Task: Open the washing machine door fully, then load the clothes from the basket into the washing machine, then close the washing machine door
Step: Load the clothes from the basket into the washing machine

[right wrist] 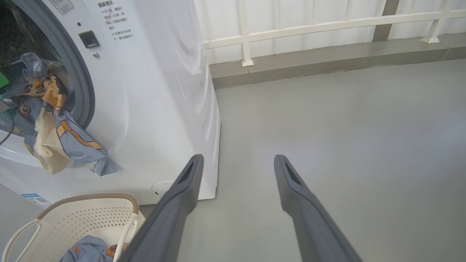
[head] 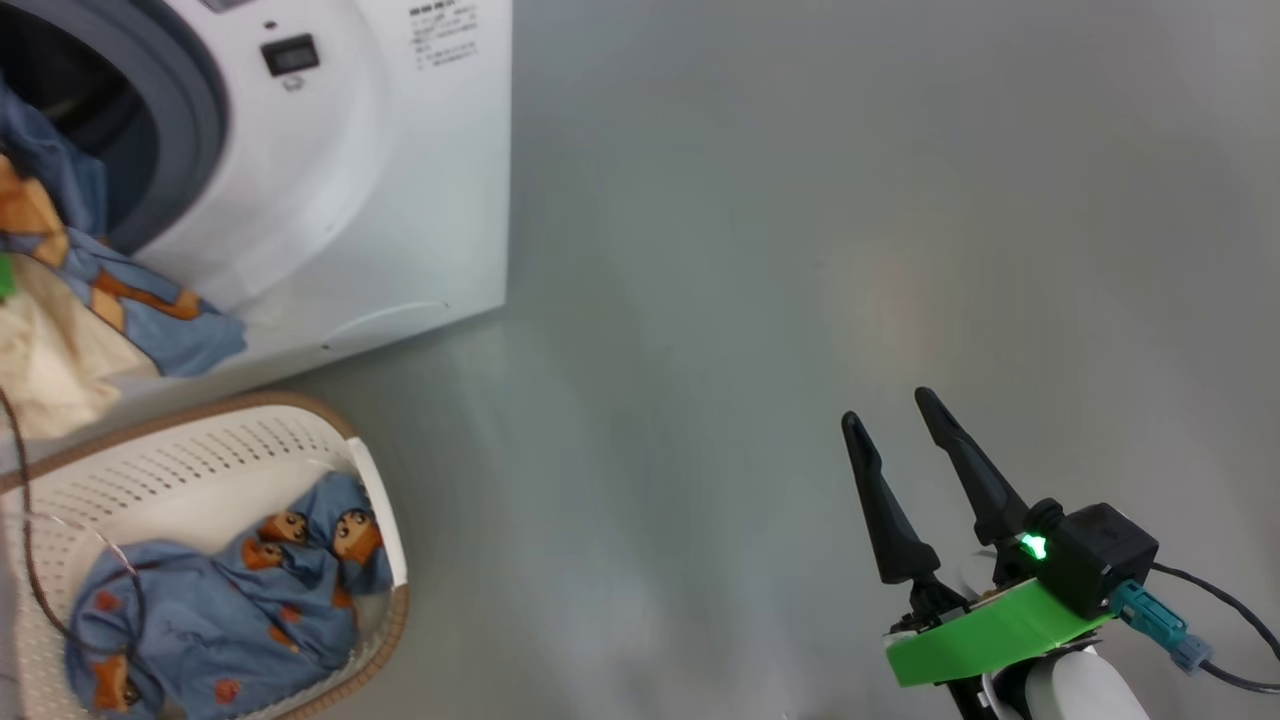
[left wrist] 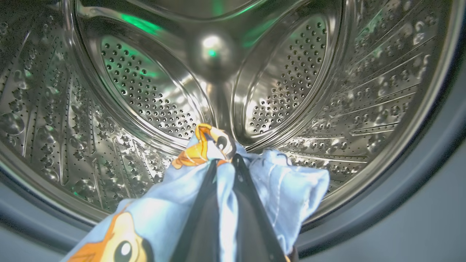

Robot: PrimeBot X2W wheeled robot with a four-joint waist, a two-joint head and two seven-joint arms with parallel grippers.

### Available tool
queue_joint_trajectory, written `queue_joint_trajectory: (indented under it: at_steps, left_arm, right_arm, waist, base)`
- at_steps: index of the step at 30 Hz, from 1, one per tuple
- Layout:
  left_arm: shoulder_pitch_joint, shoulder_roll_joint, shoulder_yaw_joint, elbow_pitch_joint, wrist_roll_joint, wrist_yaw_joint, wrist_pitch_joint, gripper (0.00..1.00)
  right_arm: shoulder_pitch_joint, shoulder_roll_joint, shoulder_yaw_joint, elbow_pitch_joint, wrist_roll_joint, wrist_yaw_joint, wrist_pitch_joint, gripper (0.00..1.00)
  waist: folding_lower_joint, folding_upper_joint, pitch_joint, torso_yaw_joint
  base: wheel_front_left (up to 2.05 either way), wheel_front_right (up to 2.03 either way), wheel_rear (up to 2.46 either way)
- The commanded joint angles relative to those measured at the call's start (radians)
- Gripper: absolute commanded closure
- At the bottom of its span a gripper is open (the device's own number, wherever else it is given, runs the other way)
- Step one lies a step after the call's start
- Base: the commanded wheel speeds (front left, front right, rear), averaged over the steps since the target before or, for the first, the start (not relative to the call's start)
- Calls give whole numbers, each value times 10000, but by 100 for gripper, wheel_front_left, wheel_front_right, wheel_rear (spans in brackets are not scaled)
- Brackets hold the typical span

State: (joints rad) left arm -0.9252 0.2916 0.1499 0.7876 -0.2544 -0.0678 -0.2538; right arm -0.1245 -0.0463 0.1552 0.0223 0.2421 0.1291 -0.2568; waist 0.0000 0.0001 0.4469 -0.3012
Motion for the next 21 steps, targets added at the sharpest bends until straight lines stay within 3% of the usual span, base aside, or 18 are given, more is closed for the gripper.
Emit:
queue_joint_trajectory:
  at_steps: [1,10,21]
  left_arm:
    - [-528,732,204,81,152,-111,-80,100]
    - [-2375,1406,475,965,195,-179,-80,100]
    - [-3811,1540,984,217,240,81,-80,100]
  right_arm:
    - [-147,-40,327,-253,31,16,-49,0]
    - [-283,-40,629,-357,184,16,-49,0]
    - [-147,-39,584,-559,310,16,-49,0]
  waist:
    - [0,-1,442,-233]
    - [0,-1,1326,-663]
    - [0,-1,2145,-923]
  base:
    - [0,0,0]
    - [0,0,0]
    - [0,0,0]
